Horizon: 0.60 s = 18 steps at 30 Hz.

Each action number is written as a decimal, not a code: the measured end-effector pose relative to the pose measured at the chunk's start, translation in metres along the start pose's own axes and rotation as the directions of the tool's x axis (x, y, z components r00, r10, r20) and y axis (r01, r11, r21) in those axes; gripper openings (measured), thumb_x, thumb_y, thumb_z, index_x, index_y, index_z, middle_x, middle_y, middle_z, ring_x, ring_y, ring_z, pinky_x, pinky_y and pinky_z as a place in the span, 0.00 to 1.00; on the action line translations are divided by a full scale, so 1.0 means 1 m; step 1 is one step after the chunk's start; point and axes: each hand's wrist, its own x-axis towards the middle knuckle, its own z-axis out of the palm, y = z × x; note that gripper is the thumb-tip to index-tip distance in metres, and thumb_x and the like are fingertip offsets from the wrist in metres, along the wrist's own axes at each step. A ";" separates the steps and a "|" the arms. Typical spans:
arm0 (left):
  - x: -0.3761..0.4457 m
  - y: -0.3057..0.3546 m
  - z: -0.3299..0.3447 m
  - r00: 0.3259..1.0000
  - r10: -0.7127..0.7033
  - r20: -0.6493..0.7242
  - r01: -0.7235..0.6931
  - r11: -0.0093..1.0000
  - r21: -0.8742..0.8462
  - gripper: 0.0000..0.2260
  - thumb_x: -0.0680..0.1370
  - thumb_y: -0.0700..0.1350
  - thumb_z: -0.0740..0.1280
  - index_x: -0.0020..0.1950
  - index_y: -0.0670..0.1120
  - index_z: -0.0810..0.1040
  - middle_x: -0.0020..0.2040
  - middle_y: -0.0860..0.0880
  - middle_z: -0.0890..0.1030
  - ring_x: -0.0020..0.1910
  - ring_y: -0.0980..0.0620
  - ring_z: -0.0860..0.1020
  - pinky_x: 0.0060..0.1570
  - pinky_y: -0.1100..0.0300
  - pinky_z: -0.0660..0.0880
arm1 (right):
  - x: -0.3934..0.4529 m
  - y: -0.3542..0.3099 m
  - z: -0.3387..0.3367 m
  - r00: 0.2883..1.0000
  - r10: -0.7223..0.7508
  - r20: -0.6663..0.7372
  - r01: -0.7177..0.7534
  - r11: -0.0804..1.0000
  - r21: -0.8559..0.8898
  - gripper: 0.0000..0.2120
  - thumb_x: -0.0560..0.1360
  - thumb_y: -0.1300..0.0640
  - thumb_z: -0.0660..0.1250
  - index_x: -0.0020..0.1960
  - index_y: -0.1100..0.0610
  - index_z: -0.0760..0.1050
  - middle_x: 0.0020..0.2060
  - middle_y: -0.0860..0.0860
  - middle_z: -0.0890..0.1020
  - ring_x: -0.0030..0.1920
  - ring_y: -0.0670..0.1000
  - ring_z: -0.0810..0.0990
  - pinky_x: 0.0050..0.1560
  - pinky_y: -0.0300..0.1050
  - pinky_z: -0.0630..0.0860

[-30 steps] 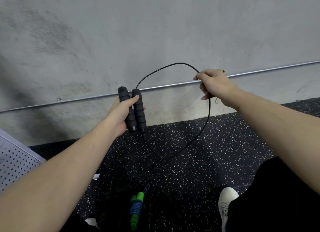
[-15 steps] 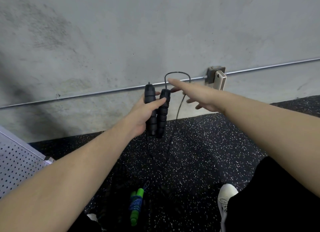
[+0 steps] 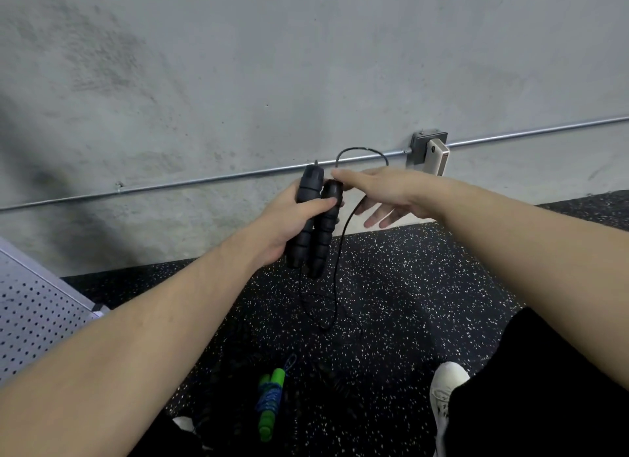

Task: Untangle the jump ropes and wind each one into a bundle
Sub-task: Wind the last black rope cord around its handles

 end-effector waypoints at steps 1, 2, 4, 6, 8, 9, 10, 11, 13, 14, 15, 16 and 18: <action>0.000 0.000 0.002 1.000 0.003 0.009 -0.003 1.000 0.012 0.17 0.79 0.42 0.72 0.65 0.53 0.75 0.56 0.46 0.86 0.55 0.41 0.84 0.56 0.45 0.81 | 0.000 0.000 -0.001 1.000 -0.013 0.011 0.013 0.999 0.042 0.30 0.72 0.25 0.59 0.65 0.43 0.74 0.59 0.53 0.79 0.53 0.57 0.84 0.57 0.57 0.80; -0.001 0.001 0.003 1.000 0.003 0.019 -0.003 1.000 0.013 0.16 0.79 0.42 0.72 0.63 0.55 0.75 0.57 0.46 0.86 0.55 0.41 0.85 0.56 0.44 0.81 | 0.002 0.001 -0.001 0.999 -0.021 0.029 0.018 0.995 0.097 0.29 0.73 0.27 0.61 0.67 0.43 0.73 0.62 0.53 0.76 0.57 0.58 0.81 0.58 0.58 0.80; -0.002 0.002 0.005 0.999 -0.005 0.031 0.006 0.999 -0.033 0.15 0.80 0.42 0.72 0.63 0.56 0.75 0.55 0.48 0.86 0.50 0.44 0.86 0.50 0.48 0.82 | 0.008 0.004 -0.001 0.998 -0.014 0.067 -0.002 0.972 0.236 0.24 0.77 0.34 0.63 0.67 0.46 0.75 0.65 0.56 0.74 0.59 0.61 0.79 0.58 0.60 0.79; -0.001 0.002 0.000 1.000 -0.011 0.016 0.012 0.996 -0.086 0.16 0.80 0.41 0.71 0.65 0.54 0.74 0.55 0.48 0.86 0.47 0.46 0.86 0.44 0.53 0.81 | 0.014 0.010 -0.003 0.995 0.006 0.098 -0.042 0.928 0.371 0.13 0.81 0.45 0.62 0.59 0.51 0.78 0.59 0.58 0.78 0.54 0.59 0.82 0.56 0.60 0.80; 0.000 0.001 -0.008 0.999 -0.039 -0.026 0.035 0.991 -0.128 0.16 0.80 0.41 0.71 0.65 0.52 0.73 0.54 0.45 0.87 0.42 0.46 0.86 0.38 0.56 0.81 | 0.019 0.021 -0.008 0.991 0.024 0.130 -0.087 0.860 0.503 0.07 0.83 0.52 0.61 0.55 0.55 0.74 0.53 0.58 0.82 0.49 0.59 0.84 0.48 0.57 0.84; -0.001 -0.001 -0.014 0.996 -0.056 -0.062 0.049 0.992 -0.120 0.15 0.80 0.41 0.71 0.64 0.52 0.73 0.52 0.45 0.87 0.37 0.48 0.84 0.35 0.57 0.80 | 0.021 0.028 -0.010 0.991 0.040 0.124 -0.100 0.846 0.524 0.06 0.83 0.54 0.60 0.55 0.56 0.72 0.54 0.59 0.83 0.49 0.59 0.84 0.42 0.55 0.84; 0.000 -0.007 -0.021 0.991 -0.070 -0.117 0.060 0.994 -0.091 0.14 0.80 0.41 0.71 0.63 0.52 0.74 0.48 0.46 0.87 0.32 0.51 0.81 0.31 0.58 0.78 | 0.024 0.035 -0.012 0.992 0.072 0.102 -0.113 0.860 0.498 0.06 0.83 0.55 0.60 0.56 0.58 0.70 0.54 0.59 0.83 0.49 0.60 0.83 0.38 0.53 0.84; 0.001 -0.014 -0.029 0.980 -0.085 -0.182 0.074 0.995 -0.070 0.13 0.80 0.42 0.71 0.62 0.52 0.74 0.44 0.46 0.85 0.28 0.53 0.77 0.27 0.60 0.75 | 0.027 0.045 -0.014 0.992 0.109 0.058 -0.124 0.898 0.423 0.07 0.82 0.56 0.60 0.55 0.59 0.69 0.53 0.59 0.83 0.48 0.60 0.82 0.36 0.50 0.83; 0.004 -0.030 -0.043 0.945 -0.139 -0.295 0.119 0.989 -0.084 0.12 0.80 0.45 0.71 0.62 0.50 0.74 0.37 0.49 0.78 0.25 0.55 0.72 0.23 0.62 0.71 | 0.033 0.071 -0.014 0.986 0.166 -0.021 -0.159 0.968 0.194 0.08 0.82 0.55 0.58 0.53 0.59 0.68 0.49 0.59 0.83 0.42 0.57 0.80 0.33 0.47 0.79; 0.005 -0.037 -0.049 0.930 -0.168 -0.328 0.144 0.985 -0.094 0.12 0.81 0.47 0.71 0.63 0.50 0.74 0.36 0.50 0.76 0.25 0.55 0.71 0.23 0.61 0.70 | 0.036 0.084 -0.014 0.981 0.191 -0.025 -0.188 0.976 0.107 0.08 0.82 0.54 0.57 0.53 0.60 0.69 0.47 0.59 0.84 0.41 0.56 0.79 0.35 0.47 0.76; 0.006 -0.044 -0.054 0.918 -0.187 -0.350 0.164 0.982 -0.096 0.13 0.81 0.50 0.70 0.63 0.50 0.74 0.35 0.50 0.75 0.25 0.55 0.70 0.24 0.60 0.70 | 0.042 0.097 -0.012 0.977 0.215 -0.014 -0.214 0.975 0.054 0.09 0.82 0.55 0.56 0.54 0.61 0.69 0.45 0.59 0.84 0.40 0.56 0.79 0.36 0.46 0.75; 0.007 -0.050 -0.058 0.909 -0.199 -0.365 0.173 0.980 -0.102 0.12 0.82 0.51 0.68 0.63 0.52 0.73 0.35 0.50 0.74 0.26 0.55 0.70 0.25 0.60 0.69 | 0.047 0.110 -0.010 0.973 0.232 -0.008 -0.232 0.973 0.003 0.10 0.82 0.56 0.54 0.55 0.62 0.70 0.42 0.59 0.84 0.38 0.56 0.80 0.37 0.46 0.75; 0.007 -0.064 -0.065 0.890 -0.214 -0.402 0.170 0.975 -0.142 0.08 0.83 0.52 0.65 0.61 0.55 0.73 0.34 0.50 0.74 0.26 0.53 0.69 0.26 0.60 0.68 | 0.060 0.132 -0.001 0.968 0.253 0.011 -0.251 0.965 -0.078 0.13 0.83 0.58 0.52 0.57 0.67 0.69 0.38 0.60 0.82 0.33 0.56 0.80 0.35 0.47 0.77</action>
